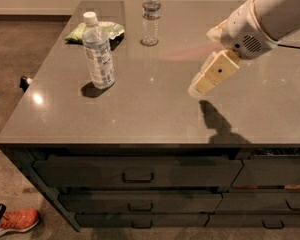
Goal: Knock blue plastic bottle over
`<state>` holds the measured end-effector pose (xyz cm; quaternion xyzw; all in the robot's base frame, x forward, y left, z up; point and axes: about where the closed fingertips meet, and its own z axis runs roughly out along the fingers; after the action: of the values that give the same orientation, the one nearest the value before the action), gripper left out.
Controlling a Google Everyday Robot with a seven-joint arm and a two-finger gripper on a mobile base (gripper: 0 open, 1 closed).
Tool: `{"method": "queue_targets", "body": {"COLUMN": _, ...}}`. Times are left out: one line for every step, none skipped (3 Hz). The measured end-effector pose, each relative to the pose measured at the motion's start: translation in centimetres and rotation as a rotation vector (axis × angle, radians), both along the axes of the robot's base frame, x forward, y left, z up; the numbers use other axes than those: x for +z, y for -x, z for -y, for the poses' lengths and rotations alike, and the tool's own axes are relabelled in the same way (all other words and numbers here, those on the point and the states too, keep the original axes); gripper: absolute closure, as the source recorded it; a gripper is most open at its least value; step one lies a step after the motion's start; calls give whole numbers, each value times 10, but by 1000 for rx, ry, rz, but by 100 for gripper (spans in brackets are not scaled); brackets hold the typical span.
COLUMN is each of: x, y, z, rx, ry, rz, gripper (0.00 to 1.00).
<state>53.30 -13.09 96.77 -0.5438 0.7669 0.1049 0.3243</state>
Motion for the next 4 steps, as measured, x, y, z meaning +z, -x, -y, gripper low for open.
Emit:
{"method": "queue_targets", "body": {"x": -1, "y": -3, "z": -12, "rx": 17, "ry": -88, "rz": -20, "gripper": 0}}
{"method": "queue_targets", "body": {"x": -1, "y": -18, "z": -32, "rx": 26, "ry": -206, "rz": -41, "gripper": 0}}
{"method": "queue_targets", "body": {"x": -1, "y": -44, "z": -63, "rx": 22, "ry": -339, "rz": -54, "gripper": 0}}
{"method": "queue_targets", "body": {"x": -6, "y": -60, "z": -83, "rx": 13, "ry": -389, "rz": -52, "gripper": 0}}
